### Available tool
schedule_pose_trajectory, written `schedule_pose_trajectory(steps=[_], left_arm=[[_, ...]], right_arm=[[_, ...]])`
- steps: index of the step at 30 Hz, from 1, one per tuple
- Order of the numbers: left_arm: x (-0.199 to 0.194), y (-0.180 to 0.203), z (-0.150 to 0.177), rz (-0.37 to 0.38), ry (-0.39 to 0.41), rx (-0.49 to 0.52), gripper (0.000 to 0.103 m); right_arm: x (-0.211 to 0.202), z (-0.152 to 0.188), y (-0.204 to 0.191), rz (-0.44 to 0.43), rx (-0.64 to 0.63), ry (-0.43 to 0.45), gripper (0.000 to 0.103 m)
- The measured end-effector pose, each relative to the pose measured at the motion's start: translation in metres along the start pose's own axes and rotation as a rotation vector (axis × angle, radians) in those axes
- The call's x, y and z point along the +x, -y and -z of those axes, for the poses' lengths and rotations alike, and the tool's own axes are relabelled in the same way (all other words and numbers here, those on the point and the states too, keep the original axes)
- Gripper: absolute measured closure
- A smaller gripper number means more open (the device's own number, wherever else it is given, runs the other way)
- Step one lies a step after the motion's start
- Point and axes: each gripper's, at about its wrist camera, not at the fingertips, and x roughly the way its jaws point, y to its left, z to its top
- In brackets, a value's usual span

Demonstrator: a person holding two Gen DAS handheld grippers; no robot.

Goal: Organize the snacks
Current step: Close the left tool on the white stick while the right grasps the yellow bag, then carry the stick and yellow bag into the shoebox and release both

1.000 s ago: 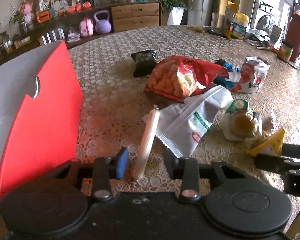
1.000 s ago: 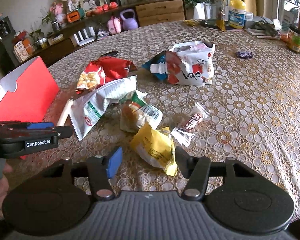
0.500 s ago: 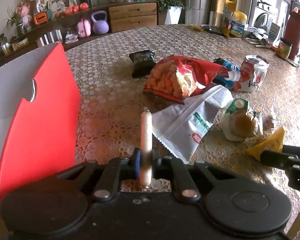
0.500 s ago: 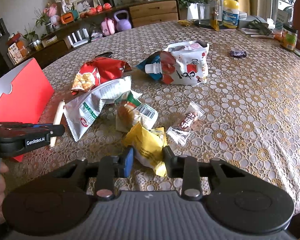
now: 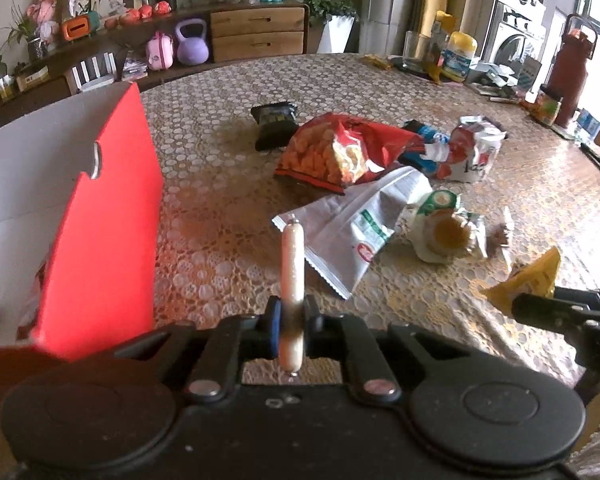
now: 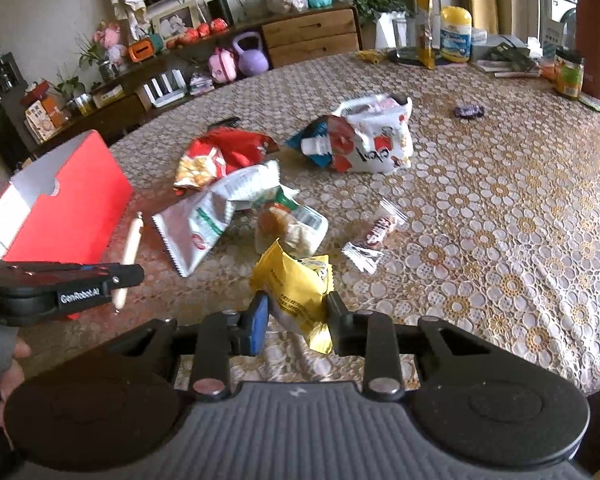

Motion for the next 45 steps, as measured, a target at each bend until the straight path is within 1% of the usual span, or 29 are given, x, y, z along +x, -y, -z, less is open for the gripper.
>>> schedule_pose_trajectory(steps=[6, 11, 18, 27, 36, 45], left_arm=[[-0.026, -0.003, 0.002, 0.026, 0.011, -0.020, 0.096], [-0.051, -0.007, 0.001, 0.046, 0.035, -0.028, 0.096], [-0.085, -0.015, 0.000, 0.044, 0.065, -0.034, 0.096], [-0.130, -0.041, 0.000, 0.049, 0.112, -0.060, 0.095], [-0.160, -0.077, -0.004, 0.017, 0.147, -0.093, 0.095], [-0.176, -0.122, -0.011, -0.023, 0.170, -0.126, 0.095]], right_arm=[[-0.025, 0.000, -0.018, -0.024, -0.027, 0.023, 0.073], [-0.046, -0.001, -0.035, -0.043, -0.055, 0.048, 0.073], [-0.072, -0.005, -0.063, -0.062, -0.091, 0.073, 0.073], [-0.095, -0.013, -0.108, -0.109, -0.146, 0.112, 0.073], [-0.098, -0.025, -0.158, -0.160, -0.200, 0.137, 0.073], [-0.084, -0.038, -0.212, -0.207, -0.264, 0.132, 0.073]])
